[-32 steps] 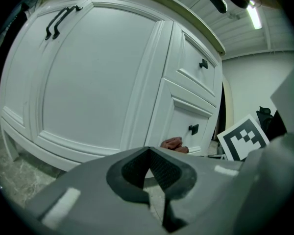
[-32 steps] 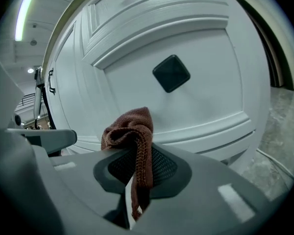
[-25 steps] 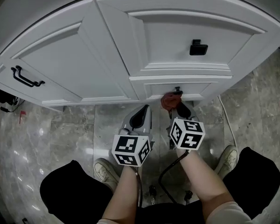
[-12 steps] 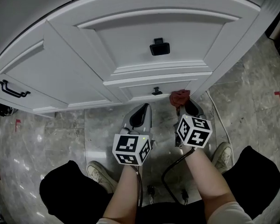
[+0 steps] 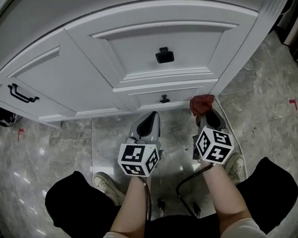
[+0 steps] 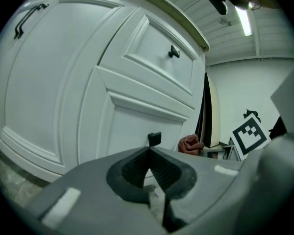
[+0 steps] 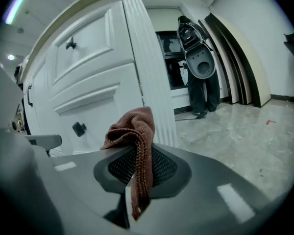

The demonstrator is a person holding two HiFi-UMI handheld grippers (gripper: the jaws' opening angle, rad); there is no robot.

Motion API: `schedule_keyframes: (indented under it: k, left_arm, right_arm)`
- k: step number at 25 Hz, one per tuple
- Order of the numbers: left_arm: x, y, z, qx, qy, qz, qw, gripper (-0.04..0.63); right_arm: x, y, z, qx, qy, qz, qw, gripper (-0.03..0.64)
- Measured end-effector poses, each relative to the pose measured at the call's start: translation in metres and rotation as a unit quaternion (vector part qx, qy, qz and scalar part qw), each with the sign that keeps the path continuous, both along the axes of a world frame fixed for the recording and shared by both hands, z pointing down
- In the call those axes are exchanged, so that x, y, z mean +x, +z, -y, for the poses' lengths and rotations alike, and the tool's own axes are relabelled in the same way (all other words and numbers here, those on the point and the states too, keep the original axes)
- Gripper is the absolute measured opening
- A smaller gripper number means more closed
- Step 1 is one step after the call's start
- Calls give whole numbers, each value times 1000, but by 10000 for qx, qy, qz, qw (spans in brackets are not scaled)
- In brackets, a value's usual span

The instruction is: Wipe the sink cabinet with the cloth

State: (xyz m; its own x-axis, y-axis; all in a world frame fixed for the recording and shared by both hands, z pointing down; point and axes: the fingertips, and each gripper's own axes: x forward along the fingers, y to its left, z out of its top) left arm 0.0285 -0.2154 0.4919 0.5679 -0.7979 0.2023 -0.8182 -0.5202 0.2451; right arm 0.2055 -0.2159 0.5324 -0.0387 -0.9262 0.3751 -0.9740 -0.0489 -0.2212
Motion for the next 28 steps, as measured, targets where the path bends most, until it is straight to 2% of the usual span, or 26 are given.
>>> schedule_keyframes:
  k: [3, 9, 14, 22, 28]
  left_arm:
    - [-8, -29, -13, 259, -70, -23, 9996, 0]
    - [-22, -84, -58, 895, -140, 216, 9957, 0]
    - [-28, -129, -114, 1310, -210, 167, 9910, 0]
    - [-25, -155, -198, 1485, -174, 190, 9886, 0]
    - [-19, -172, -251, 1558, -99, 18, 9877, 0]
  right_arm:
    - [-21, -31, -13, 277, -278, -5, 9992, 87]
    - [-48, -92, -53, 932, -666, -199, 9932, 87]
    - [-64, -119, -105, 1123, -902, -342, 9890, 87]
    - [-74, -133, -193, 1145, -1114, -341, 9866, 87]
    - [-74, -163, -249, 1388, -1134, -214, 9836, 87]
